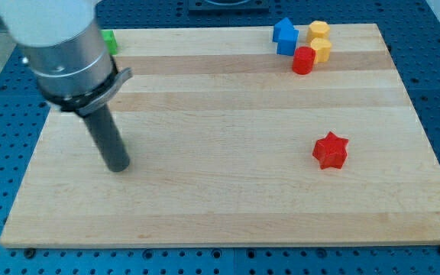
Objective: Move the green circle towards the green star
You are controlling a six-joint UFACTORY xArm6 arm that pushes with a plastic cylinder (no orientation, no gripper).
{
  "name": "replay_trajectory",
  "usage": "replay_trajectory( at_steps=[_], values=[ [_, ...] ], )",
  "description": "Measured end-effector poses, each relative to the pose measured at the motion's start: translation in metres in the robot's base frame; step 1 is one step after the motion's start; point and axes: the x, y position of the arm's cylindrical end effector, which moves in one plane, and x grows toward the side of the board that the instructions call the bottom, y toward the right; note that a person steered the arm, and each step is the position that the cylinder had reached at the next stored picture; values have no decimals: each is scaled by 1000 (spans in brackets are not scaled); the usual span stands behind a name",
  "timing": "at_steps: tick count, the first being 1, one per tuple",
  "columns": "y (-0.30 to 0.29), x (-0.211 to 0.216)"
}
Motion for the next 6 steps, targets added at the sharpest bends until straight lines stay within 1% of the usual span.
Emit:
replay_trajectory(
  at_steps=[2,4,6],
  values=[
    [0,-1],
    [-2,-31],
    [-43,-62]
  ],
)
